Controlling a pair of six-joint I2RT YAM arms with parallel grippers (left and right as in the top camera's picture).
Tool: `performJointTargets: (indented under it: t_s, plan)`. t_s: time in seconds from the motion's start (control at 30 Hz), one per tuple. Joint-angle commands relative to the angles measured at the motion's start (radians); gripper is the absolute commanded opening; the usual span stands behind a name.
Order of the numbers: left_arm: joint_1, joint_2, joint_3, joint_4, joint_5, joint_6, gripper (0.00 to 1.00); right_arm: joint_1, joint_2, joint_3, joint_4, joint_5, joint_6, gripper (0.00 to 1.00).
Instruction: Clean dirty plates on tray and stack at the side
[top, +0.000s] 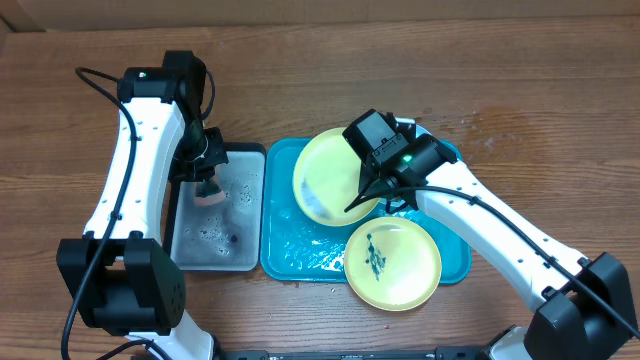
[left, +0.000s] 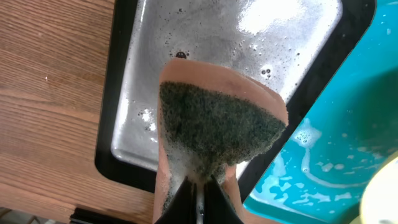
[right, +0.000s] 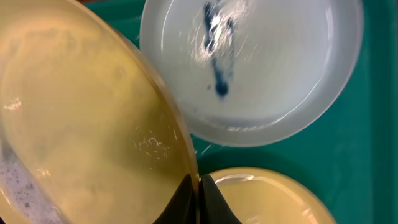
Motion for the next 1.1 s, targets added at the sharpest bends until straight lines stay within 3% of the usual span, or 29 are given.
performJointTargets:
  t_s: [0.0,0.23,0.6,0.8,1.07]
  plan:
    - [0.003,-0.015,0.005,-0.008,-0.021,0.023,0.04,-0.016,-0.027,0.022,-0.008,-0.201,0.172,0.04]
    - [0.004,-0.015,0.005,-0.011,-0.021,0.023,0.04,-0.077,-0.027,0.022,0.061,-0.501,0.134,0.04]
    - [0.003,-0.015,0.005,-0.016,-0.02,0.023,0.04,-0.199,-0.027,0.022,0.188,-0.614,0.024,0.04]
    - [0.003,-0.015,0.005,-0.027,-0.02,0.023,0.04,-0.201,-0.027,0.022,0.234,-0.566,-0.023,0.04]
    - [0.003,-0.015,0.005,-0.031,-0.02,0.023,0.04,-0.201,-0.029,0.022,0.243,-0.263,-0.147,0.04]
